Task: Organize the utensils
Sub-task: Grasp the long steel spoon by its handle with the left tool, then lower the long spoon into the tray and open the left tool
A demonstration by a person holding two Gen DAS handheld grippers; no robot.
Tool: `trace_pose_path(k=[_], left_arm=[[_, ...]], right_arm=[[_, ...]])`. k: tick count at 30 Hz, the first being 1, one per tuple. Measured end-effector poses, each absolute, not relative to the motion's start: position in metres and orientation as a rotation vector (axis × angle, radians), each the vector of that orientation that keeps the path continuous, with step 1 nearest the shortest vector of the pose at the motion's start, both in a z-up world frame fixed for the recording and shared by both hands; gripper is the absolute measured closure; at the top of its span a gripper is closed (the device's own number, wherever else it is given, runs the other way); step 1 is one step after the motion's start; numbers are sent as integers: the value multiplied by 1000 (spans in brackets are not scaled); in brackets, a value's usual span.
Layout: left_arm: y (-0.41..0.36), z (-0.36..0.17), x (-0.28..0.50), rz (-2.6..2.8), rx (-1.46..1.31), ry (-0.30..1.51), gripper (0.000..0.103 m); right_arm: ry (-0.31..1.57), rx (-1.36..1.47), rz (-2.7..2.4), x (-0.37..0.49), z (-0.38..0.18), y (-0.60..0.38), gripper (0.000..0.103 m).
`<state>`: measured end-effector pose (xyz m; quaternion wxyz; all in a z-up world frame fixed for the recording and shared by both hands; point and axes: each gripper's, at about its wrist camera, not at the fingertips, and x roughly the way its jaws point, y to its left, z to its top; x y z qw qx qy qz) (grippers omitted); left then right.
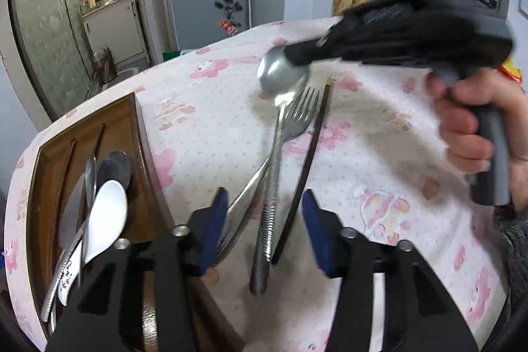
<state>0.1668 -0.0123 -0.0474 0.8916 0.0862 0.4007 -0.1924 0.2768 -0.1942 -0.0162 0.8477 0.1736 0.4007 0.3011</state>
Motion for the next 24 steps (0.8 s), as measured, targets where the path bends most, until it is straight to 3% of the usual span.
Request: trace_pose_path(k=[1,4,12,24], left_arm=[[-15,-49,169,-403,173,845,61],[-21,-49,169,-395,197,831,90],[-17,-24,158,-370,208,778,90],[89,-19,135,-219,122,809,90]], right_arm=[[843,378,646,276,-14,-197,101],[835,371,635,272,-7,-204,102],[798,363,643,264,17,-196,102],[850,313,775,272,15,-69,101]])
